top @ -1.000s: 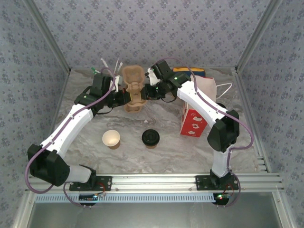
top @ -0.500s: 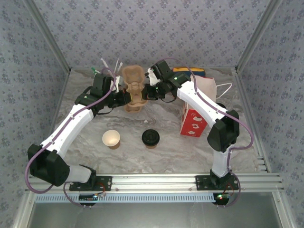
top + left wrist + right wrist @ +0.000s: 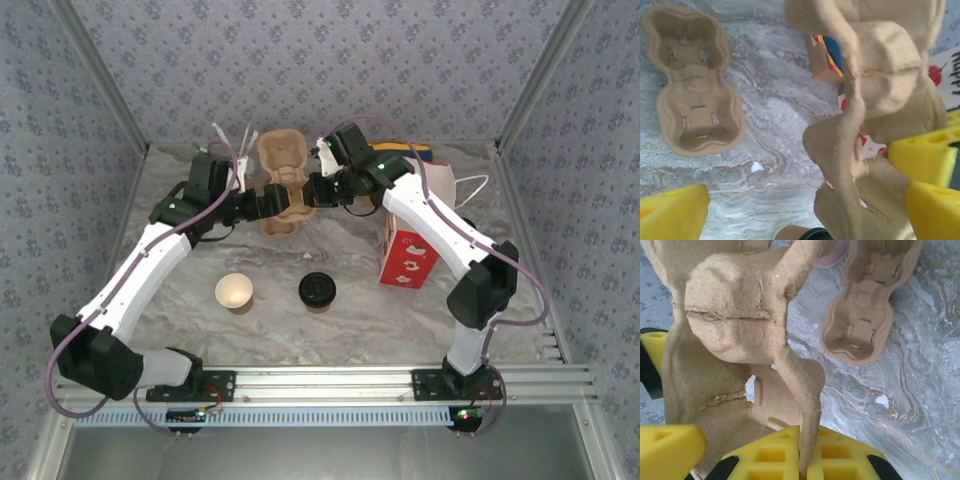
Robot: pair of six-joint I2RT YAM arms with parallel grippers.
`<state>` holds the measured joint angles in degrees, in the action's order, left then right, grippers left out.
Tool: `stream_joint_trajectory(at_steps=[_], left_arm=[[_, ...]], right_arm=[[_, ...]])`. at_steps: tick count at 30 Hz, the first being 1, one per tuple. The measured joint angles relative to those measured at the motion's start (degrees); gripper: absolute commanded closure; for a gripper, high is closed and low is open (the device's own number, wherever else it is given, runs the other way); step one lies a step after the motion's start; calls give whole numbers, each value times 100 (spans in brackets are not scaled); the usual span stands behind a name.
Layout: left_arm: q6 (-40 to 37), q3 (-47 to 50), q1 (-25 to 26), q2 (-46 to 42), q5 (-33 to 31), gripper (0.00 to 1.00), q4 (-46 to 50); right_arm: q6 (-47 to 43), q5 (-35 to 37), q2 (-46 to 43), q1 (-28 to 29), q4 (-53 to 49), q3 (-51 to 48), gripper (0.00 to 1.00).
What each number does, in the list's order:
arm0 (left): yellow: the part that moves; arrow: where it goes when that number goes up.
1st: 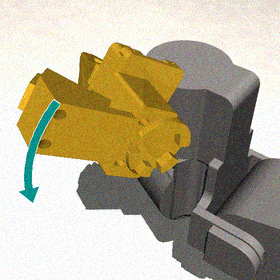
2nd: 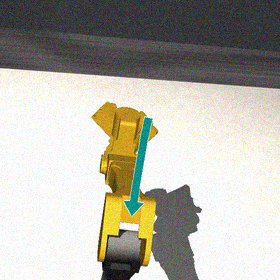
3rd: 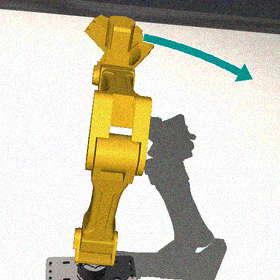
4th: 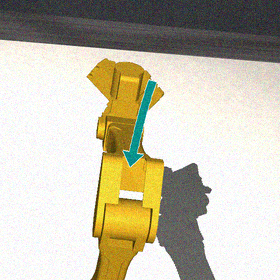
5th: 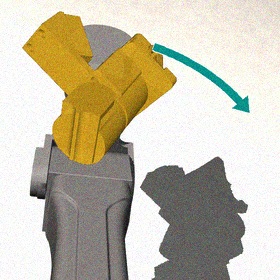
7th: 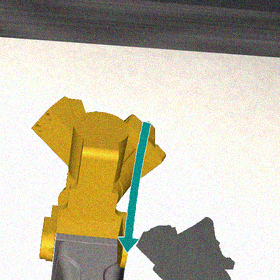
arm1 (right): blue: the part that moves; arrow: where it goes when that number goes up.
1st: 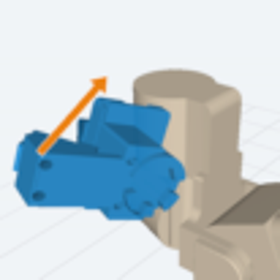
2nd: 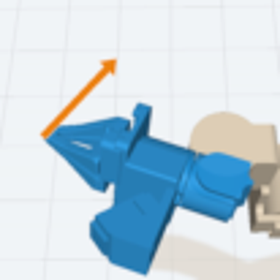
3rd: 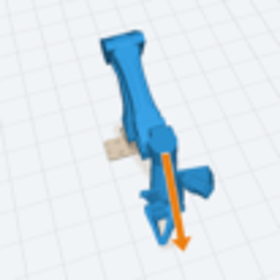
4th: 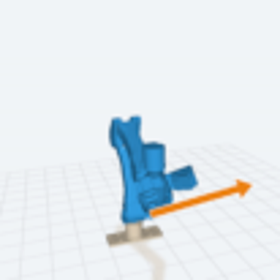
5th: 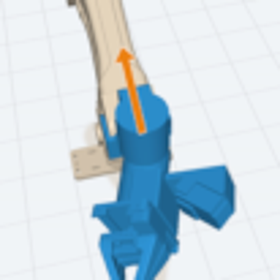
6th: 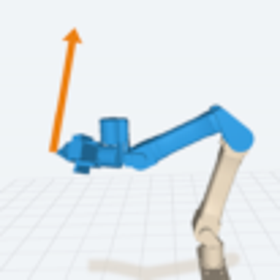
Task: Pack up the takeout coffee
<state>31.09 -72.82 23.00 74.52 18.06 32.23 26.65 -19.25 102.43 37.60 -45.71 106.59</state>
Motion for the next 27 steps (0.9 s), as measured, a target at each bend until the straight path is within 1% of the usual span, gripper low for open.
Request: stream_joint_trajectory(at_steps=[8, 13, 19, 27], left_arm=[[96, -503, -7, -247, -70, 0, 52], [249, -846, 0, -352, 52, 0, 13], [415, -990, 4, -461, 227, 0, -177], [450, -1169, 212, -468, 396, 0, -247]], right_arm=[[122, 516, -1029, 79, -83, -289, 92], [170, 901, -1676, 87, -136, -544, 92], [256, 1390, -2371, 13, -278, -962, 92], [293, 1860, -3086, -210, -494, -1250, 92]])
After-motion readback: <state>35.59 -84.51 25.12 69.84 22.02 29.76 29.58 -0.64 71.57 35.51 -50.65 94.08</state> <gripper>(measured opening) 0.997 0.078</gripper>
